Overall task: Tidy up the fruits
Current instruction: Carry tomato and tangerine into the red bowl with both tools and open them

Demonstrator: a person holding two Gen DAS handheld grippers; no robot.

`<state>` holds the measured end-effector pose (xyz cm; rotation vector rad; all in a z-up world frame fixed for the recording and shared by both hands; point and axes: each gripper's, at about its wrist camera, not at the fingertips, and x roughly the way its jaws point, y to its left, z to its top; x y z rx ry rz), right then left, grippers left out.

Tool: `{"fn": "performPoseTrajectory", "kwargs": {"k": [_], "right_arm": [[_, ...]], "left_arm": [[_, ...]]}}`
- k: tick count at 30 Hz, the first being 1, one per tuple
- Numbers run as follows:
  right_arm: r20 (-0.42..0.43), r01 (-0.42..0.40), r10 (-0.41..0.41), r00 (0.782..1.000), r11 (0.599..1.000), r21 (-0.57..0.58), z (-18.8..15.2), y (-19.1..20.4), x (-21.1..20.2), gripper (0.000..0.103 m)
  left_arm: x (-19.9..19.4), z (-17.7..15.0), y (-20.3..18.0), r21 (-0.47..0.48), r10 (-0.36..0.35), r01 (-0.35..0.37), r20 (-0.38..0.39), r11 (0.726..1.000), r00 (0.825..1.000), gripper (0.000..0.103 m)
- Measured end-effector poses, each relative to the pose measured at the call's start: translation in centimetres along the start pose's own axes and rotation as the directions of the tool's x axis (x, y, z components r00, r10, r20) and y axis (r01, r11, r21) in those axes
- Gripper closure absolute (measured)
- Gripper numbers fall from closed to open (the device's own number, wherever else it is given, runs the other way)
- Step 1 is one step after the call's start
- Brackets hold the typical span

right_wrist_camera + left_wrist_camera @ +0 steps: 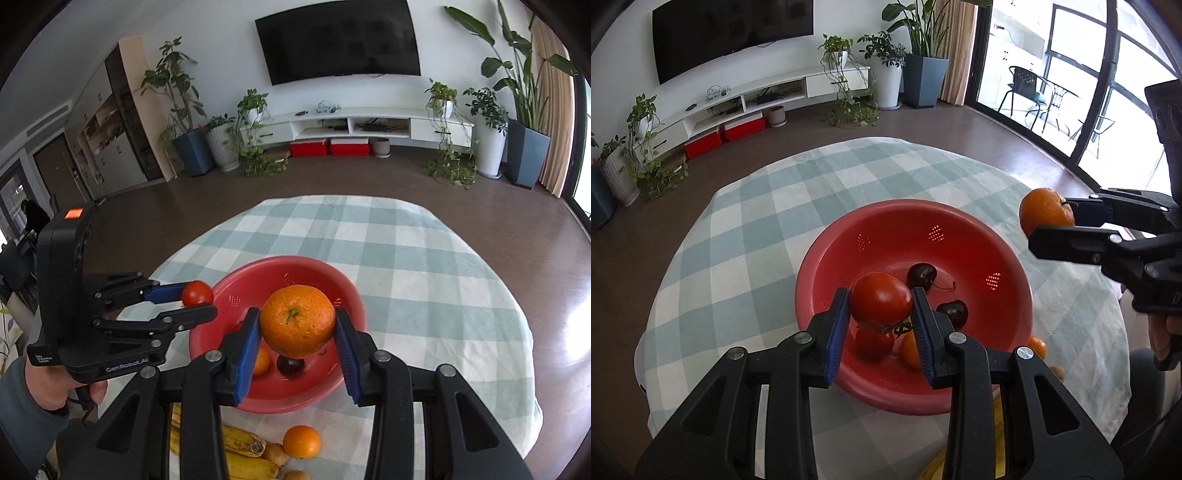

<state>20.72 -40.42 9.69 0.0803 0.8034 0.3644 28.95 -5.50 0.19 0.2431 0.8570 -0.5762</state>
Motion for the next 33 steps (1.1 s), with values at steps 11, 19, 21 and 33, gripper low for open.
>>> {"fn": "performPoseTrajectory", "kwargs": {"k": [11,19,21,33], "right_arm": [[-0.145,0.044,-0.056,0.988,0.996,-0.082,-1.7,0.9,7.0,0.061],[-0.180,0.079,-0.097,0.979,0.991,-0.104,-2.5,0.7,8.6,0.060],[-0.184,0.085,-0.103,0.978,0.991,-0.104,-2.7,0.6,8.8,0.060],[-0.175,0.103,-0.120,0.977,0.989,-0.104,-3.0,0.7,8.3,0.058]], "left_arm": [[5.7,-0.4,-1.0,0.050,0.007,-0.003,-0.078,0.999,0.997,0.072],[7.3,-1.2,-1.5,0.082,0.021,-0.012,-0.109,0.997,0.994,0.072],[7.4,-1.3,-1.4,0.079,0.021,-0.012,-0.107,0.997,0.994,0.072],[5.6,-1.6,-1.3,0.067,0.048,-0.043,-0.075,0.997,0.996,0.052]]}}
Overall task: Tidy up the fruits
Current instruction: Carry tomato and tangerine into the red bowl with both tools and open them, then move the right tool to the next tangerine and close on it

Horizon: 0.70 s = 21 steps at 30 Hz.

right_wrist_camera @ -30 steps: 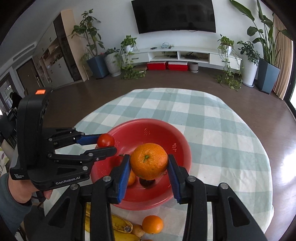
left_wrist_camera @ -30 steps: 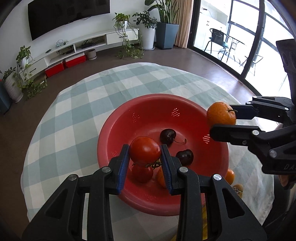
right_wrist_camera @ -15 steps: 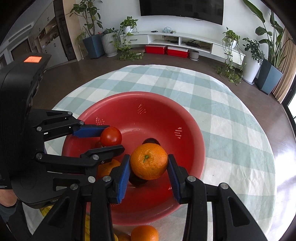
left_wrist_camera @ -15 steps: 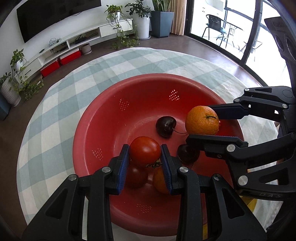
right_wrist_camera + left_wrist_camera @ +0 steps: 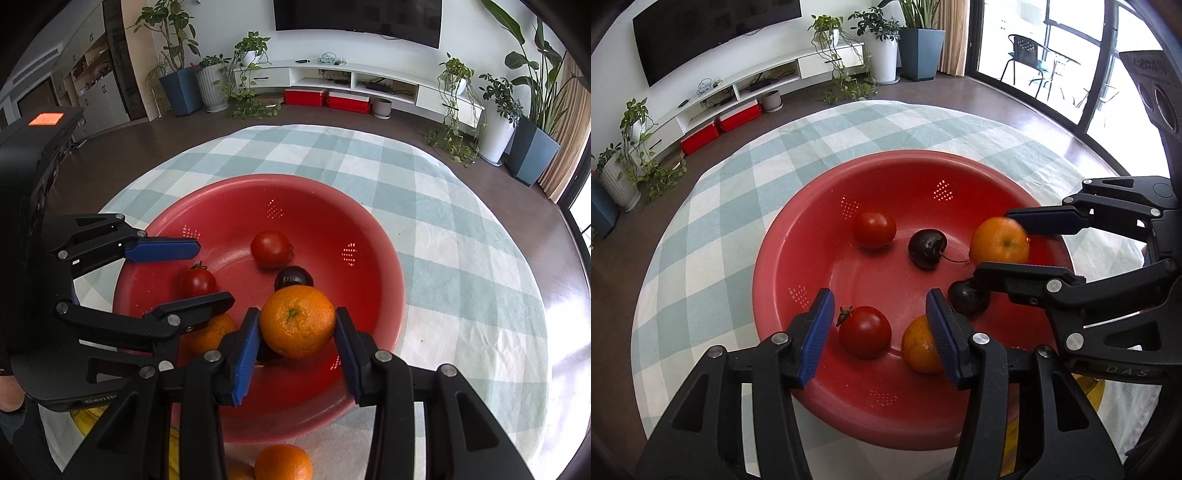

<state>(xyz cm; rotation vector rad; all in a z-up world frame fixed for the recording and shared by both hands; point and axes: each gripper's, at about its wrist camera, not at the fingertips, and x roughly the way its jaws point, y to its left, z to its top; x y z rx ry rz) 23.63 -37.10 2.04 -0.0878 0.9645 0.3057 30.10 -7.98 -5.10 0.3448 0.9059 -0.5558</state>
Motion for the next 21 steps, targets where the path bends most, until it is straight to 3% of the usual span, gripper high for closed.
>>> {"fn": "performPoseTrajectory", "kwargs": {"k": [7,11,15,21], "right_arm": [[0.075,0.005,-0.006,0.997,1.000,0.014,-0.3,0.0,-3.1,0.044],[0.145,0.005,-0.009,0.989,1.000,0.029,-1.6,-0.1,-6.5,0.032],[0.224,-0.042,0.024,0.974,0.996,0.074,-4.4,-0.2,-10.3,0.019],[0.293,-0.128,0.087,0.952,0.984,0.124,-11.0,1.6,-14.2,0.017]], "left_arm": [[-5.4,-1.8,-0.2,-0.018,0.016,-0.014,0.107,1.000,0.994,0.033],[-9.4,-4.4,-1.0,-0.035,0.029,-0.023,0.182,0.999,0.983,0.012],[-12.6,-8.2,-2.9,-0.039,0.012,-0.004,0.222,0.999,0.975,0.006],[-15.5,-14.7,-4.9,-0.150,-0.011,0.053,0.268,0.987,0.963,0.000]]}}
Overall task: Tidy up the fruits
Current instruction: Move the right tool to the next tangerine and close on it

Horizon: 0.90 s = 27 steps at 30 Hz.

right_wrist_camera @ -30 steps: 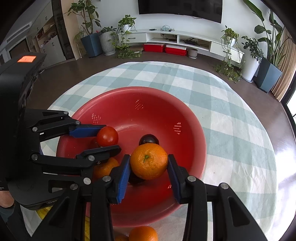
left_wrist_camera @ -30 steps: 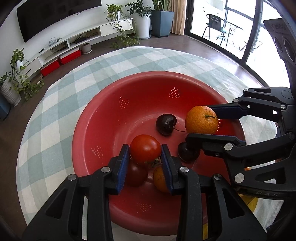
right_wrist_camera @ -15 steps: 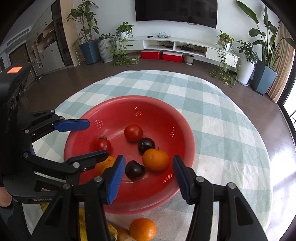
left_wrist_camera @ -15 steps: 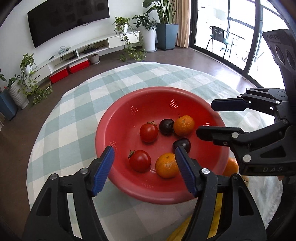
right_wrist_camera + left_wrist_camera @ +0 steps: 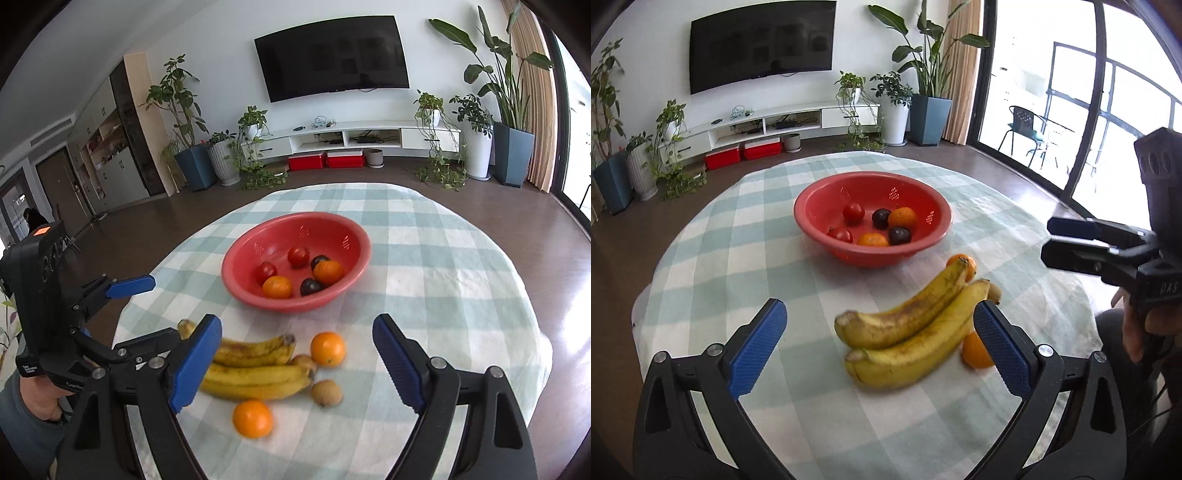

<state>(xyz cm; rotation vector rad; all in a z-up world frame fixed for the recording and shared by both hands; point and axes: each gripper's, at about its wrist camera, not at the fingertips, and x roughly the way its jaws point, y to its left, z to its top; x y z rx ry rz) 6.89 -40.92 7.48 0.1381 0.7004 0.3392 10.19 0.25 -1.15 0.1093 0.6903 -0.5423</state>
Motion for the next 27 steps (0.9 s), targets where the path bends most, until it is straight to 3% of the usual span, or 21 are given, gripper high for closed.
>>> {"fn": "performPoseTrajectory", "kwargs": {"k": [6,12,21,27], "right_arm": [[-0.036,0.020,-0.021,0.999,0.999,-0.048,-5.1,3.0,0.1,0.017],[-0.104,0.037,-0.043,0.994,0.997,-0.065,-6.3,3.9,2.5,0.020],[-0.188,0.087,-0.099,0.977,0.994,-0.069,-7.5,4.2,5.0,0.028],[-0.218,0.079,-0.099,0.971,0.992,-0.098,-8.0,4.9,6.1,0.038]], "left_arm": [[-2.2,-5.0,-2.0,-0.073,0.024,-0.025,-0.017,0.997,1.000,0.000],[-3.0,-8.4,-3.4,-0.081,0.024,-0.026,-0.027,0.996,0.999,0.000],[-2.5,-9.4,-3.7,-0.078,0.022,-0.027,-0.066,0.997,0.998,0.000],[-2.1,-9.3,-2.7,-0.100,0.033,-0.042,-0.083,0.994,0.996,0.000]]}}
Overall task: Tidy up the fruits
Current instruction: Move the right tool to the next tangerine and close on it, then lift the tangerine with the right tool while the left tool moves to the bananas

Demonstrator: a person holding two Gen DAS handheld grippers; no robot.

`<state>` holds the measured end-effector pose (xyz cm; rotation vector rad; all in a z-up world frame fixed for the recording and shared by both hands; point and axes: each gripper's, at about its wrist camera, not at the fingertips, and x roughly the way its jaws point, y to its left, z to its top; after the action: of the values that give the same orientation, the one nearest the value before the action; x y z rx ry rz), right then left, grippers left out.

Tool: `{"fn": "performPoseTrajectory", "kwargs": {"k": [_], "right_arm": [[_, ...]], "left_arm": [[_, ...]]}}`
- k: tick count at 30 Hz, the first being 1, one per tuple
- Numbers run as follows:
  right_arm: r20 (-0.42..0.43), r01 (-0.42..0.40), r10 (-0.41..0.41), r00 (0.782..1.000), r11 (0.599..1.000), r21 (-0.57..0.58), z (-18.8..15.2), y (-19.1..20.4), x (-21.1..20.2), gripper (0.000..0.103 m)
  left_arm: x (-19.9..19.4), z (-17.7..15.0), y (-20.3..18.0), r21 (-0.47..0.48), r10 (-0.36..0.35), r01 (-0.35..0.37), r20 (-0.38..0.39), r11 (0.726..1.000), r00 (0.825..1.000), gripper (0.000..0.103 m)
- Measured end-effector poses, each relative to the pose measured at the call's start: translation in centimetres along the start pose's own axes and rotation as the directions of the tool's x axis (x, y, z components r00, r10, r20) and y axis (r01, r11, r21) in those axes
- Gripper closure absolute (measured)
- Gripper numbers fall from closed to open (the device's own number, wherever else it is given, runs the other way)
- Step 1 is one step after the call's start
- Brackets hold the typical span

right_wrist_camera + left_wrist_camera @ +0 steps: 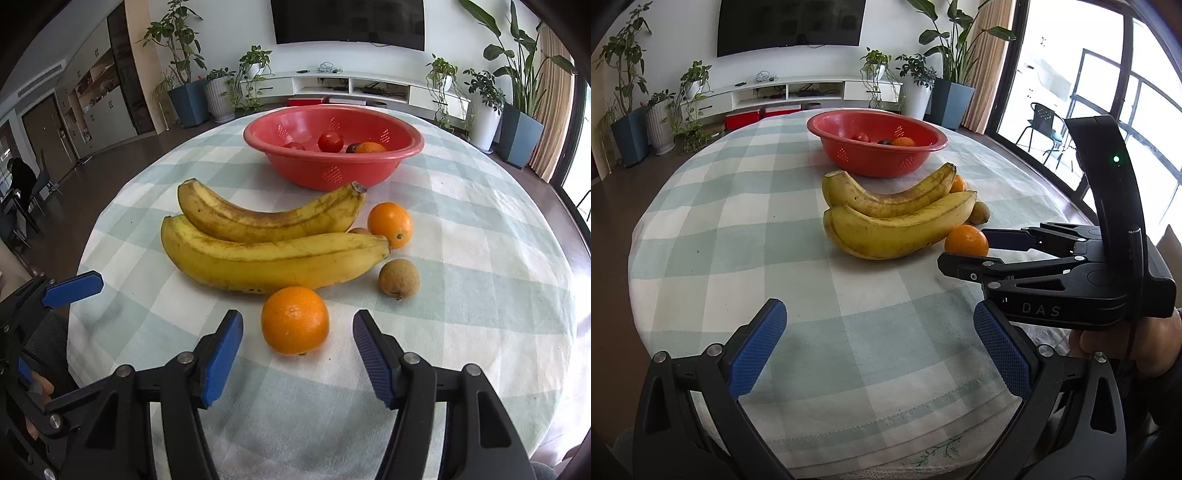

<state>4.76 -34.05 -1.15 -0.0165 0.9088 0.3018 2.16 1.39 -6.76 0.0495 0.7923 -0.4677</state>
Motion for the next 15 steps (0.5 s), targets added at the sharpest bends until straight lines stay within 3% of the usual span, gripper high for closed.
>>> {"fn": "performPoseTrajectory", "kwargs": {"k": [5,12,15], "right_arm": [[-0.020,-0.011,0.011,1.000,1.000,-0.008,-0.09,0.21,0.69,0.043],[-0.017,-0.018,0.017,1.000,0.999,-0.027,-0.29,0.44,0.70,0.062],[-0.017,-0.027,0.027,1.000,0.999,-0.020,-0.45,0.19,0.52,0.062]], "left_arm": [[0.05,-0.01,0.05,0.006,0.003,-0.003,-0.008,1.000,1.000,0.000],[0.27,-0.04,-0.10,0.016,0.001,-0.001,-0.024,1.000,1.000,0.000],[0.39,-0.02,-0.08,0.018,0.000,0.001,-0.030,1.000,1.000,0.000]]}}
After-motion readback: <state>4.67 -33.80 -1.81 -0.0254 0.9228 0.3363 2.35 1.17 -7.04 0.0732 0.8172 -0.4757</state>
